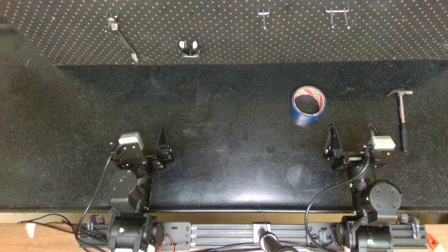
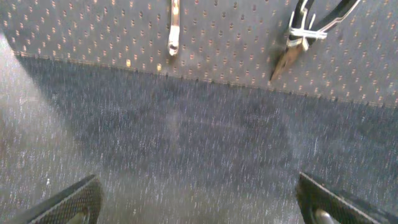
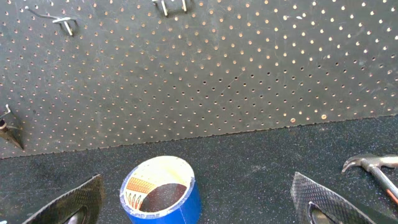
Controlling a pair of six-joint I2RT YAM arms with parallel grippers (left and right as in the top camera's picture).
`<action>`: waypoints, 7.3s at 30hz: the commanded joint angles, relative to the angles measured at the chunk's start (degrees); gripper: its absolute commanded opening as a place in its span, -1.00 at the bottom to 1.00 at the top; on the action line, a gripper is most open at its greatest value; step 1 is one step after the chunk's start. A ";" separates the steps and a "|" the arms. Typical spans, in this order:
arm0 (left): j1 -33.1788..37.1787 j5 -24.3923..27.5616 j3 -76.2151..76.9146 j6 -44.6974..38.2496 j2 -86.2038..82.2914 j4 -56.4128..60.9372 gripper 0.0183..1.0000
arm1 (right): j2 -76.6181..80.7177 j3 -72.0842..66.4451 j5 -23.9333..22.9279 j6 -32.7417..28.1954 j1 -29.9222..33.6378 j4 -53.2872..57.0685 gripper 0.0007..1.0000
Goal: Place Tools Onto Pegboard
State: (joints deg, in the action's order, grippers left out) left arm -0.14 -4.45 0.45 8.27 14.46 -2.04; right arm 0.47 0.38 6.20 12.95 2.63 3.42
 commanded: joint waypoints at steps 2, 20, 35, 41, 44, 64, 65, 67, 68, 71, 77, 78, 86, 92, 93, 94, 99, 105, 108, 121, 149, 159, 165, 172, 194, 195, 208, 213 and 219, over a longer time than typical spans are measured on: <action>0.09 0.24 -0.13 -1.66 -7.28 -2.25 1.00 | -0.42 -0.13 0.70 -0.59 0.31 0.24 0.95; -1.38 0.22 -0.13 -1.66 -14.25 -2.10 0.99 | -0.42 -0.13 0.70 -0.59 0.31 0.24 0.95; -1.38 0.22 -0.13 -1.66 -14.25 -2.10 0.99 | 9.75 0.55 -0.68 -0.59 -0.28 -16.74 0.95; -1.38 0.22 -0.13 -1.66 -14.25 -2.10 0.99 | 26.80 16.55 -0.22 -0.55 -6.38 -20.22 0.95; -1.38 0.22 -0.13 -1.66 -14.25 -2.10 0.99 | 37.66 25.22 0.68 -0.57 -11.85 -17.09 0.95; -1.38 0.22 -0.13 -1.66 -14.25 -2.10 0.99 | 86.20 64.48 -6.69 9.97 -23.85 38.71 0.95; -1.38 0.22 -0.13 -1.66 -14.25 -2.10 0.99 | 86.75 64.48 -6.69 10.25 -23.74 38.53 0.95; -1.38 0.22 -0.13 -1.66 -14.25 -2.10 0.99 | 88.32 64.48 -6.64 10.40 -23.58 37.86 0.95; -1.38 0.22 -0.13 -1.66 -14.25 -2.10 0.99 | 89.13 64.59 -6.69 11.04 -23.45 37.88 0.95; -1.38 0.22 -0.13 -1.66 -14.25 -2.12 0.99 | 91.19 65.42 -6.71 11.50 -23.32 37.75 0.95; -1.38 0.22 -0.13 -1.66 -14.25 -2.10 0.99 | 96.50 68.74 -7.13 11.45 -23.28 37.66 0.95; -1.38 0.22 -0.13 -1.66 -14.25 -2.10 1.00 | 97.42 69.42 -7.30 11.45 -23.28 37.68 0.95; -1.38 0.22 -0.13 -1.66 -14.25 -2.10 0.99 | 102.29 71.89 -8.52 15.04 -20.98 38.56 0.95; -1.38 0.22 -0.13 -1.66 -14.25 -2.10 0.99 | 102.33 71.87 -8.11 14.86 -20.28 40.26 0.95; -1.38 0.22 -0.13 -1.66 -14.25 -2.10 0.99 | 102.33 71.87 -8.11 14.78 -20.28 40.33 0.95; -1.38 0.22 -0.13 -1.66 -14.25 -2.10 0.99 | 102.33 71.87 -7.58 13.66 -20.28 40.35 0.95; -1.38 0.22 -0.13 -1.66 -14.25 -2.10 0.99 | 102.36 71.87 -6.38 10.75 -20.28 41.42 0.95; -1.38 0.22 -0.13 -1.66 -14.25 -2.10 0.99 | 102.42 71.87 -6.21 6.14 -20.28 43.04 0.96; -1.38 0.22 -0.13 -1.66 -14.25 -2.10 0.99 | 102.42 71.87 -6.16 5.33 -20.28 43.06 0.43; -1.38 0.22 -0.13 -1.66 -14.25 -2.10 1.00 | 102.33 71.87 -7.13 3.85 -20.35 43.91 -0.85; -1.38 0.22 -0.13 -1.66 -14.25 -2.10 0.99 | 76.50 71.87 -24.37 7.54 -35.04 16.02 -0.85; -1.38 0.22 -0.13 -1.66 -14.25 -2.10 0.99 | 84.80 71.87 -32.79 5.42 -38.88 5.51 -0.85; -1.38 0.22 -0.13 -1.66 -14.25 -2.10 1.00 | 87.23 71.87 -34.47 4.07 -39.65 2.69 -0.85; -1.38 0.22 -0.13 -1.66 -14.25 -2.10 0.99 | 92.04 71.87 -35.36 3.85 -39.65 -2.89 -0.85; -1.38 0.22 -0.13 -1.66 -14.25 -2.10 0.99 | 99.49 71.87 -35.10 1.73 -39.63 -11.45 0.89; -1.38 0.22 -0.13 -1.66 -14.25 -2.10 0.99 | 99.49 71.87 -35.10 1.73 -39.65 -11.45 0.90; -1.38 0.22 -0.13 -1.66 -14.25 -2.10 0.99 | 94.44 71.87 -32.52 1.73 -39.85 -0.74 0.92; -1.38 0.22 -0.13 -1.66 -14.25 -2.10 0.99 | 90.68 71.84 -32.54 1.73 -39.85 4.63 0.92; -1.38 0.22 -0.13 -1.66 -14.25 -2.10 0.99 | 85.18 71.84 -31.82 1.75 -39.60 24.11 0.92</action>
State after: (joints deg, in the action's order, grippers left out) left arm -1.30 -4.40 0.45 7.35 0.67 -3.84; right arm 89.62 71.85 -26.02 14.63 -36.82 19.44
